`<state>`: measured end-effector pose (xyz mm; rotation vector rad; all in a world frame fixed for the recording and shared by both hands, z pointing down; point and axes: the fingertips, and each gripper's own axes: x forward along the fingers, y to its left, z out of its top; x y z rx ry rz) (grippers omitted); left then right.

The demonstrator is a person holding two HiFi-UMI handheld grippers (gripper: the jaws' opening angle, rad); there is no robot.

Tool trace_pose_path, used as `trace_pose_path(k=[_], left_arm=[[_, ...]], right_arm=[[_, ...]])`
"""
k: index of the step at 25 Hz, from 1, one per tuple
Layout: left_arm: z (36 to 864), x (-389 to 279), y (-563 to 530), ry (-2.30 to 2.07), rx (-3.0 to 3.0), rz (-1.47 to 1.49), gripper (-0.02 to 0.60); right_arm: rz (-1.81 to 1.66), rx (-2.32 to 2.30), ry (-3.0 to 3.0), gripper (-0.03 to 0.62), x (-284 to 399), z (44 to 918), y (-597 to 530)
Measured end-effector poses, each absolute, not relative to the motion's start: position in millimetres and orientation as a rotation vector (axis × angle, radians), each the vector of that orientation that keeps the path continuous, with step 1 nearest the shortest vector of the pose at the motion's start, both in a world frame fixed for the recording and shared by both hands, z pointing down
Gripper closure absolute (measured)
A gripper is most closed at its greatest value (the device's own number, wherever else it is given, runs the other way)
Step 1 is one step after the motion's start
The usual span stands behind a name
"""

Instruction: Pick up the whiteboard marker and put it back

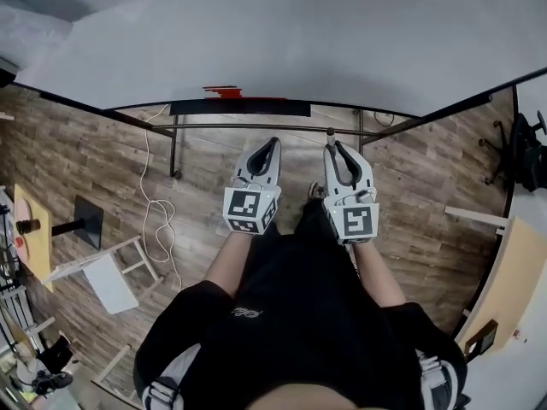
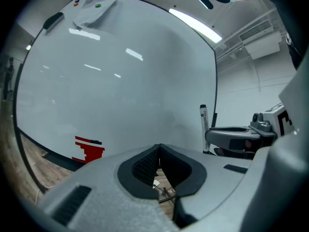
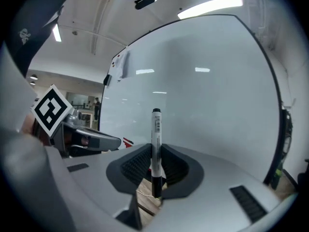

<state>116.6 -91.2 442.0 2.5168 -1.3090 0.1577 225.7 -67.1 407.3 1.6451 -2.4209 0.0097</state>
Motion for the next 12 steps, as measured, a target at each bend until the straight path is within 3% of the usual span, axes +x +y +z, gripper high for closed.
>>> trace_pose_path(k=[12], left_arm=[[461.8,115.2,-120.7,-1.730,2.181,0.193,0.575]], right_arm=[[-0.258,0.994,-2.369,0.539,225.4,439.6,-141.2]])
